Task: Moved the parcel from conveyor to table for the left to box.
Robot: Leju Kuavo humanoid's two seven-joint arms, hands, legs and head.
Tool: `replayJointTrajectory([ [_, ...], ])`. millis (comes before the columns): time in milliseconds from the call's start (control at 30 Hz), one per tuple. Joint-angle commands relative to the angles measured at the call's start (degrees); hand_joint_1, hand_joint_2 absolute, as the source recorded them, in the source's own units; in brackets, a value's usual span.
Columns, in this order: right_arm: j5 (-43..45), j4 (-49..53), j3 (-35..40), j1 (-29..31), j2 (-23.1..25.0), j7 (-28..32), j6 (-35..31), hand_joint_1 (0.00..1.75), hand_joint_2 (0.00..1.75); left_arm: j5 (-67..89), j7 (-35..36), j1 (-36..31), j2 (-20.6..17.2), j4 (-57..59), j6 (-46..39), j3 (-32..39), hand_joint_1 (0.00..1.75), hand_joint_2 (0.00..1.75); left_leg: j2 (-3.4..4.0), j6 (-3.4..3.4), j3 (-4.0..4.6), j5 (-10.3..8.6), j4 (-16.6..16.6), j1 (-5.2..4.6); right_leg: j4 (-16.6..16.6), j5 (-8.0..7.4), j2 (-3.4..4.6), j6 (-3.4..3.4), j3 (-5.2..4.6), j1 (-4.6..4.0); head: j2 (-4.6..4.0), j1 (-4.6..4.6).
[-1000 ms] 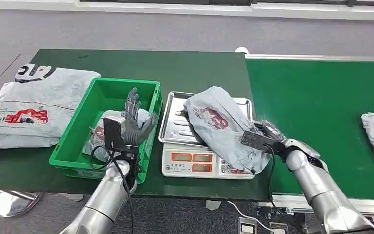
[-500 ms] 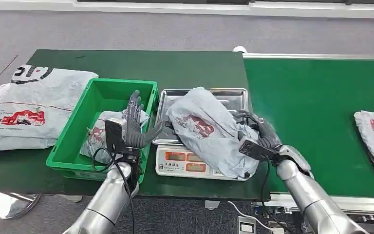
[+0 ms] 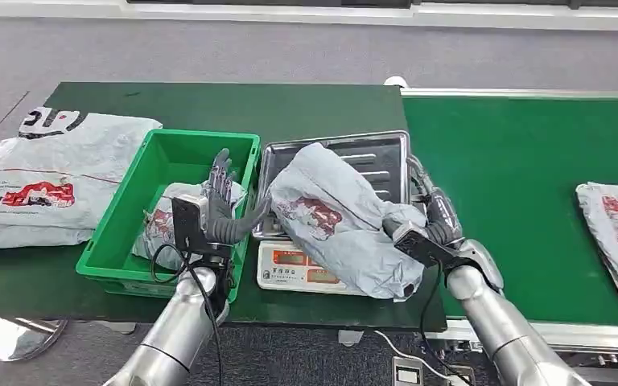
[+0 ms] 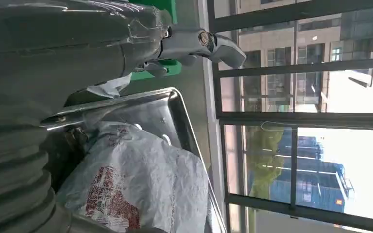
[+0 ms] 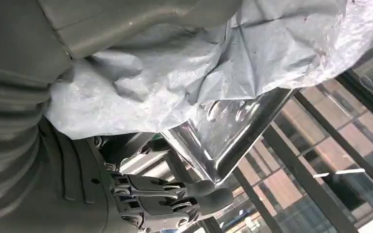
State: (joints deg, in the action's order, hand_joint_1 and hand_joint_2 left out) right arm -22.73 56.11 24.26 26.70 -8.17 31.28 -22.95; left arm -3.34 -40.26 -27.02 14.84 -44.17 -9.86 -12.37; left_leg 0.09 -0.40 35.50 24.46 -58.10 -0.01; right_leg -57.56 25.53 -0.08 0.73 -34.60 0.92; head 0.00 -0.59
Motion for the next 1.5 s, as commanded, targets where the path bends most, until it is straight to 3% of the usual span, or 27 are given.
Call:
replayJointTrajectory([
  [33, 1.9, -1.5, -0.8, 1.8, 1.9, -0.4, -1.5, 0.0, 1.75, -0.1, 0.3, -1.5, -2.1, 2.0, -0.2, -2.1, 0.0, 1.75, 0.1, -0.03, -0.18, 0.06, 0.1, 0.04, 0.1, 0.01, 0.11, -0.06, 0.16, -0.05, 0.0, 0.0],
  [167, 1.8, -2.6, -1.4, 2.2, 2.3, -4.0, -3.5, 0.0, 1.75, -0.2, 0.3, -0.8, -2.3, 1.4, -0.3, -1.7, 0.0, 1.75, 0.12, -0.04, -0.22, 0.06, 0.1, 0.05, 0.1, 0.0, 0.14, -0.07, 0.21, -0.05, 0.0, 0.0],
  [233, -0.6, -6.0, -0.6, 3.9, 2.2, -9.7, -3.2, 0.0, 1.75, -0.2, 0.3, -0.8, -2.4, 1.5, -0.4, -1.7, 0.0, 1.75, 0.08, -0.02, -0.09, 0.03, 0.0, 0.02, 0.1, -0.01, 0.12, -0.04, 0.08, -0.02, 0.0, 0.0],
  [367, -3.0, -11.8, 1.6, 6.2, 1.6, -18.8, 4.6, 0.0, 1.75, -0.1, 0.3, -1.2, -2.7, 2.6, 0.0, -1.8, 0.0, 1.75, 0.05, -0.01, -0.11, 0.03, 0.1, 0.01, 0.1, -0.01, 0.07, -0.03, 0.12, -0.01, 0.0, 0.0],
  [467, -6.1, -14.0, 2.7, 6.4, 1.2, -23.7, 5.2, 0.0, 1.75, -0.2, 0.3, -1.6, -2.7, 3.2, 0.5, -1.7, 0.0, 1.75, 0.04, -0.01, -0.11, 0.03, 0.0, 0.01, 0.1, -0.01, 0.08, -0.03, 0.15, -0.01, 0.0, 0.0],
  [633, -6.2, -14.2, 2.6, 6.2, 1.3, -24.4, 5.5, 0.0, 1.75, -0.2, 0.3, -1.8, -2.5, 3.5, 0.4, -1.7, 0.0, 1.75, -0.09, 0.0, -0.06, 0.02, 0.0, 0.01, 0.1, 0.01, -0.09, -0.03, 0.14, -0.01, 0.0, 0.0],
  [700, -9.5, -14.5, 3.2, 6.0, 0.7, -29.5, 7.4, 0.0, 1.75, -0.1, 0.3, -2.3, -2.5, 4.4, 0.4, -1.9, 0.0, 1.75, -0.08, -0.01, -0.11, 0.03, 0.0, 0.02, 0.1, 0.01, -0.07, -0.04, 0.19, -0.01, 0.0, 0.0],
  [800, -12.1, -15.2, 2.8, 5.4, 0.0, -32.0, 8.7, 0.0, 1.75, -0.3, 0.3, -2.6, -2.4, 5.0, 0.4, -1.9, 0.0, 1.75, -0.18, 0.0, -0.08, 0.0, 0.0, 0.02, 0.1, 0.02, -0.17, -0.03, 0.19, -0.01, 0.0, 0.0],
  [867, -12.9, -14.9, 2.3, 5.1, -0.1, -31.1, 9.3, 0.0, 1.75, -0.6, 0.3, -2.7, -2.5, 5.1, 0.6, -1.6, 0.0, 1.75, -0.22, -0.01, -0.11, -0.01, 0.1, 0.03, 0.1, 0.01, -0.21, -0.03, 0.24, -0.03, 0.0, 0.0],
  [933, -12.1, -11.9, -0.5, 3.9, 0.8, -25.6, 6.9, 0.0, 1.75, -0.7, 0.3, -2.4, -2.6, 4.5, 0.3, -1.5, 0.0, 1.75, -0.22, -0.01, -0.11, -0.01, 0.0, 0.05, 0.1, 0.01, -0.21, -0.03, 0.24, -0.05, 0.0, 0.0],
  [1067, -12.4, -10.1, -0.7, 3.6, 1.0, -24.0, 5.2, 0.0, 1.75, -0.7, 0.3, -2.4, -2.7, 4.3, 0.2, -1.4, 0.0, 1.75, -0.21, 0.0, -0.09, -0.03, 0.0, 0.02, 0.1, 0.0, -0.23, -0.02, 0.22, -0.01, 0.0, 0.0],
  [1167, -8.3, -1.4, -5.9, 0.1, 2.7, -12.2, -2.6, 0.0, 1.75, -0.8, 0.3, -2.0, -2.4, 3.4, 0.3, -1.0, 0.0, 1.75, -0.15, -0.03, -0.17, -0.01, 0.1, 0.05, 0.2, -0.01, -0.17, -0.05, 0.28, -0.04, 0.0, 0.0],
  [1267, -4.8, 6.9, -9.3, -3.5, 3.7, -5.7, -8.4, 0.0, 1.75, -0.8, 0.3, -1.9, -2.1, 3.0, 0.6, -0.9, 0.0, 1.75, -0.19, -0.01, -0.03, 0.0, 0.0, 0.0, 0.0, 0.02, -0.21, -0.02, 0.14, 0.01, 0.0, 0.0],
  [1500, -2.5, 9.9, -11.2, -5.4, 3.9, -5.7, -9.5, 0.0, 1.75, -0.8, 0.3, -1.7, -2.0, 2.8, 0.9, -0.9, 0.0, 1.75, -0.24, -0.02, -0.16, 0.02, 0.1, 0.05, 0.2, 0.08, -0.23, -0.03, 0.31, -0.04, 0.0, 0.0],
])
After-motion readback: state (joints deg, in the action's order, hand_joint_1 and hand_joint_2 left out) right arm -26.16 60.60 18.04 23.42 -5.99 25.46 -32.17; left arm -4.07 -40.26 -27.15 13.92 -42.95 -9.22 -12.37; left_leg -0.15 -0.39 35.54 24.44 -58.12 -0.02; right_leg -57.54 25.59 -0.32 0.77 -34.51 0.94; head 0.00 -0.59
